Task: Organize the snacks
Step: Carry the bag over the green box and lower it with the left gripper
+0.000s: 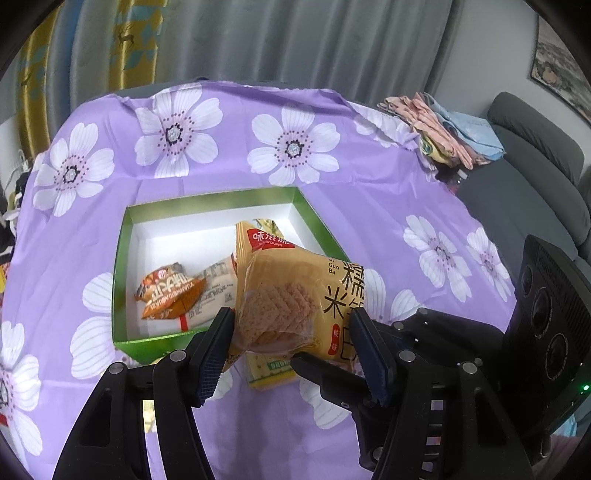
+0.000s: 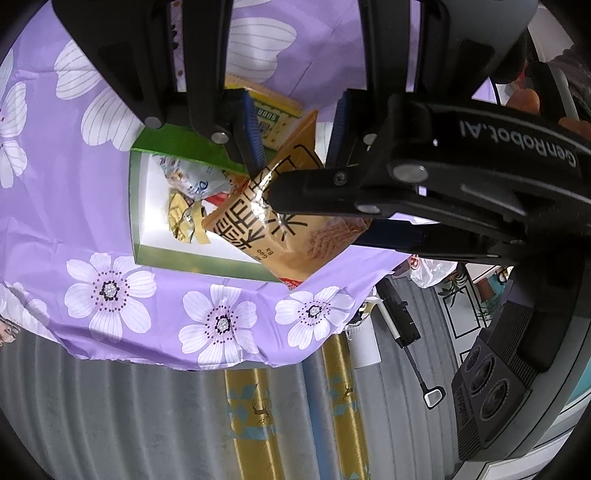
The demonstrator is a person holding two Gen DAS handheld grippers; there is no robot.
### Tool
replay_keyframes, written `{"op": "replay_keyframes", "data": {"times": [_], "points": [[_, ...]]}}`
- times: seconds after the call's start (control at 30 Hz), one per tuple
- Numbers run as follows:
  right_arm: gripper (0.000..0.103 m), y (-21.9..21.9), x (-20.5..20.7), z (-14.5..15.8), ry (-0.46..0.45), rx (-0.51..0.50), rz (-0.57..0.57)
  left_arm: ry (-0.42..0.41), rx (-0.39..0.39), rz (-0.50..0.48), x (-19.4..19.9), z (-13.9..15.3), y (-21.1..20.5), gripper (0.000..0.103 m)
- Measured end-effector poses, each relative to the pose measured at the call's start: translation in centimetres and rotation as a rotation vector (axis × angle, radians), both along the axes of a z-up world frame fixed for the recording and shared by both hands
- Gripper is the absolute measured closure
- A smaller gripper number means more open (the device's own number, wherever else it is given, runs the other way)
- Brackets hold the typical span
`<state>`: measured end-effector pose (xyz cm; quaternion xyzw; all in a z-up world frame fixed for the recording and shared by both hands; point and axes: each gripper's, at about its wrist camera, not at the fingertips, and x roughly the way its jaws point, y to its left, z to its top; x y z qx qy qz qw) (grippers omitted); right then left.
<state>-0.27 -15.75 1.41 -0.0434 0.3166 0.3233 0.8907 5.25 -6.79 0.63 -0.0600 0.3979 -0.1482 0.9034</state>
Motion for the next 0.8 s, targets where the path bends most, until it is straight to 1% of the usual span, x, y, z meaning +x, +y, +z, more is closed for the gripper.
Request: {"op": "replay_keyframes", "data": {"times": [0.3, 0.63, 0.8], "points": [[0.069, 0.1, 0.8, 0.1, -0.005, -0.001, -0.002, -0.004, -0.005, 0.006, 1.4, 0.1, 0.3, 0.039], [0.069, 0.9, 2.8, 0.3, -0.018, -0.008, 0.005, -0.012, -0.006, 0.015, 3.1, 0.2, 0.9, 0.039], [0.069, 1.0, 3.7, 0.5, -0.028, -0.009, -0.009, -0.021, -0.006, 0.011, 4.0, 0.5, 1.0, 0.039]]}}
